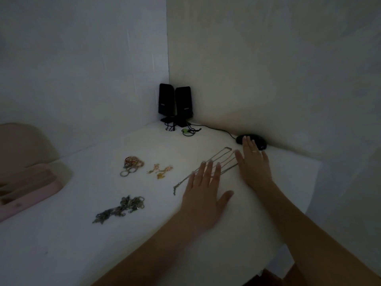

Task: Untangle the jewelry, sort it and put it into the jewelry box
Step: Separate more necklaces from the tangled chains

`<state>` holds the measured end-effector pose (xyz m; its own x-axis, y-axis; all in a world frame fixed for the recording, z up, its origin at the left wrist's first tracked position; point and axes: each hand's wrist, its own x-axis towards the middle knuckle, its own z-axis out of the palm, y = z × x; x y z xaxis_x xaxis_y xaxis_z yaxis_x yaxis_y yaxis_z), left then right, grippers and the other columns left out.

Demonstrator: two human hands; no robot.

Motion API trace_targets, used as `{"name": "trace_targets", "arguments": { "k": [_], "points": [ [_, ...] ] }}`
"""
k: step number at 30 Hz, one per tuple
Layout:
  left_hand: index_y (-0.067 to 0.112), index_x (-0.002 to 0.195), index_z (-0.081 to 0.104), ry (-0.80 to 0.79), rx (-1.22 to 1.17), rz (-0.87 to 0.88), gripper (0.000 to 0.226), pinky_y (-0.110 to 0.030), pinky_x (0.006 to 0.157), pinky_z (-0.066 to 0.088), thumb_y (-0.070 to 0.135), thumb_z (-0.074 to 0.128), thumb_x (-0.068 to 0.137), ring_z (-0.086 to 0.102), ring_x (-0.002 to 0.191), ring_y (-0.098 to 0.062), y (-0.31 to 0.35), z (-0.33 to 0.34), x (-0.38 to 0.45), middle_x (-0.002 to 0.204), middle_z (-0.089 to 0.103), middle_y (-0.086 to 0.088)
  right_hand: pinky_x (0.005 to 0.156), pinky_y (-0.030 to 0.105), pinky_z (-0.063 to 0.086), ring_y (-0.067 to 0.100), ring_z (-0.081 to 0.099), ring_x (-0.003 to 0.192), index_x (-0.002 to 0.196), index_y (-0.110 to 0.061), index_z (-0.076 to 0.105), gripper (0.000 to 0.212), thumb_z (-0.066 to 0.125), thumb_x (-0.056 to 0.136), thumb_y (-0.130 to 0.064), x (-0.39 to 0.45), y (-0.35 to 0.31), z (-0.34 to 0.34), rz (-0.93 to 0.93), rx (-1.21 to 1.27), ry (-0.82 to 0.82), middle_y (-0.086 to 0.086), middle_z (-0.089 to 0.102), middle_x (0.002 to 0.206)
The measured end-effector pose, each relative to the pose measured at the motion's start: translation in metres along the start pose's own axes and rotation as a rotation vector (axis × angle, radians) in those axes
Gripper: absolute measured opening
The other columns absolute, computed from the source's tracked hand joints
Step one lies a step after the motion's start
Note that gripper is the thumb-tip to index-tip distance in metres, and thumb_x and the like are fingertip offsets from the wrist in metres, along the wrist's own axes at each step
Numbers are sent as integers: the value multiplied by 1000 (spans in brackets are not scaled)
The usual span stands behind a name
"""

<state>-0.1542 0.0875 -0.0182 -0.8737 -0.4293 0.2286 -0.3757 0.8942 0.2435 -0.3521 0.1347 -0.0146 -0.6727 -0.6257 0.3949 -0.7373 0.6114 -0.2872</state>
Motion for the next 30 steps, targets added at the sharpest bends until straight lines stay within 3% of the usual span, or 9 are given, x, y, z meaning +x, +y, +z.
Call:
{"name": "trace_targets", "arguments": {
  "k": [5,9,13,15,18,21,23,26,30],
  "points": [
    [9,147,-17,-57,139,-115,71,-32,117,-8,51,7,95,-25,140,-17,-33,-32,-35,156,-21,-8,109,41,29,25,47,128,128,-14,55,38,35,98,-26,-43,-69,-5,-242,254,148,7,55,135],
    [-6,144,-13,-106,299,-325,63,-34,117,1,24,11,94,-8,145,-32,-85,-67,-87,156,-10,-21,102,40,40,25,53,118,116,-14,65,30,51,92,-24,-74,-152,6,-591,407,-20,6,61,126],
    [0,140,30,-69,249,-423,45,-29,110,24,17,30,98,31,135,-28,-134,-76,-122,143,37,-16,101,35,42,22,55,116,114,-11,68,38,65,85,-35,-86,-217,26,-724,489,-486,10,62,125],
    [16,124,52,55,202,-359,36,-30,98,37,21,30,96,47,120,-21,-146,-76,-130,125,54,-4,81,30,47,20,61,91,92,-8,75,25,67,81,-29,-82,-230,35,-661,559,-440,8,69,97],
    [15,102,60,177,174,-308,22,-34,82,43,19,40,94,52,102,-23,-157,-77,-123,103,60,-4,68,6,34,10,57,79,87,-10,75,11,69,83,-17,-78,-236,35,-612,589,-357,3,68,87],
    [10,84,53,361,-219,-360,12,-24,63,37,16,50,93,55,76,-20,-161,-79,-111,78,58,-2,61,6,40,11,59,65,86,-12,70,4,67,85,-10,-80,-242,34,-484,839,-384,6,68,75],
    [7,83,52,473,-622,-511,13,-18,64,42,13,49,94,56,70,-17,-163,-83,-106,76,60,-3,62,24,50,16,60,63,78,-14,65,11,69,82,-4,-78,-243,30,-335,1102,-421,12,66,70],
    [5,75,48,559,-1196,-621,23,-32,65,52,12,44,97,60,69,-27,-164,-88,-102,75,64,-14,62,23,56,15,63,58,72,-11,66,18,68,80,5,-76,-239,22,-184,1351,-527,11,67,67],
    [9,72,43,535,-1421,-650,30,-25,44,45,18,40,101,57,48,-22,-158,-92,-102,51,58,-5,55,22,56,15,67,55,80,-7,68,11,64,84,3,-76,-236,16,-95,1408,-619,5,70,65]
  ]
}}
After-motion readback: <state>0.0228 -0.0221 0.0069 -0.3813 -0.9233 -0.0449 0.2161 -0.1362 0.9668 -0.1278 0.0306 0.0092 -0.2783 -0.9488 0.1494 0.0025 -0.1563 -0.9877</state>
